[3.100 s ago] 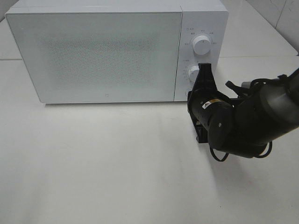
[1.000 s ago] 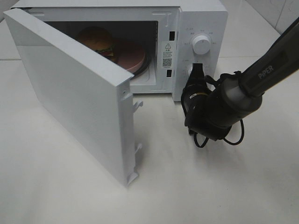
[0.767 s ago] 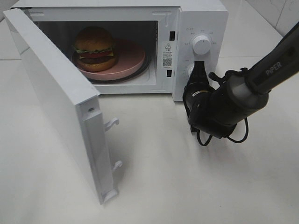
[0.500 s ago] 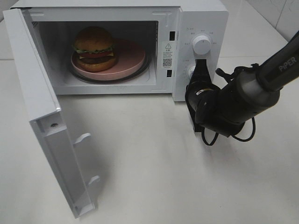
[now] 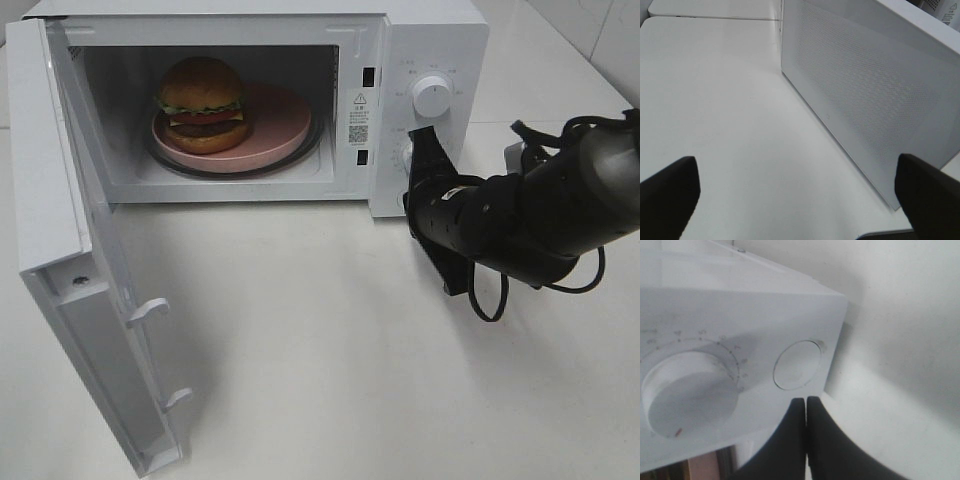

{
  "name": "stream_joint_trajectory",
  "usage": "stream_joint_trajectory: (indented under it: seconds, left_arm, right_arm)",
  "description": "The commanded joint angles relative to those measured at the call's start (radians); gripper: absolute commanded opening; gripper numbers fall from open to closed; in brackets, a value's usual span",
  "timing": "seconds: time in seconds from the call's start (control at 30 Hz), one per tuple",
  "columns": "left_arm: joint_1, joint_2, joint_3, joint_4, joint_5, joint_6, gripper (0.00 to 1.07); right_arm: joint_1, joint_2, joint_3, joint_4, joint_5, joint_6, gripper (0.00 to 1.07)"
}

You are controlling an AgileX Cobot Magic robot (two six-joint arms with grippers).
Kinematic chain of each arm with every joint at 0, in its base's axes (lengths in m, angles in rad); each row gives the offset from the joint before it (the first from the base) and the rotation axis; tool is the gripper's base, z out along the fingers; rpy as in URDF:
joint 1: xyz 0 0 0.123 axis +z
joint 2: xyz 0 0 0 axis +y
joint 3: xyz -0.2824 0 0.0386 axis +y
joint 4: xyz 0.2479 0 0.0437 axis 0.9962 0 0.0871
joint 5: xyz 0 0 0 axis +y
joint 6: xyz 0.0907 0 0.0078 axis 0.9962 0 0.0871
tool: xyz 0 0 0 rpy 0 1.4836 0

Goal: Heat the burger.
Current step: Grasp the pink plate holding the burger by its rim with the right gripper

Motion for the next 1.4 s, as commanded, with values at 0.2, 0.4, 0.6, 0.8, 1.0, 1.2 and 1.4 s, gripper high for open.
stream_joint_trajectory:
  seconds: [0.2,0.4,0.6,0.8,1.0,1.2,1.4]
  left_arm:
    - [0.002,-0.017,0.001,-0.007,-0.013,0.000,0.98]
    - [0.002,-0.017,0.001,-0.007,-0.013,0.000,0.98]
    - [0.002,-0.017,0.001,-0.007,-0.013,0.000,0.98]
    - [0.002,-0.017,0.001,-0.007,-0.013,0.000,0.98]
    - [0.002,-0.017,0.001,-0.007,-0.013,0.000,0.98]
    - [0.002,-0.017,0.001,-0.007,-0.013,0.000,0.98]
    - [0.002,-0.017,0.001,-0.007,-0.013,0.000,0.98]
  right_arm:
    - [-0.005,-0.121,0.046,-0.008,0.204,-0.339,0.00]
    - [-0.005,-0.202,0.046,-0.008,0.372,-0.661,0.00]
    - [-0.005,-0.257,0.046,-0.077,0.568,-0.923,0.00]
    - [-0.005,-0.273,0.008,-0.185,0.725,-1.020,0.00]
    - [-0.005,-0.273,-0.098,-0.388,0.968,-1.151,0.00]
    - [-0.005,-0.273,-0.213,-0.629,1.240,-1.383,0.02]
    - [-0.005,-0.274,-0.278,-0.705,1.365,-1.698,0.03]
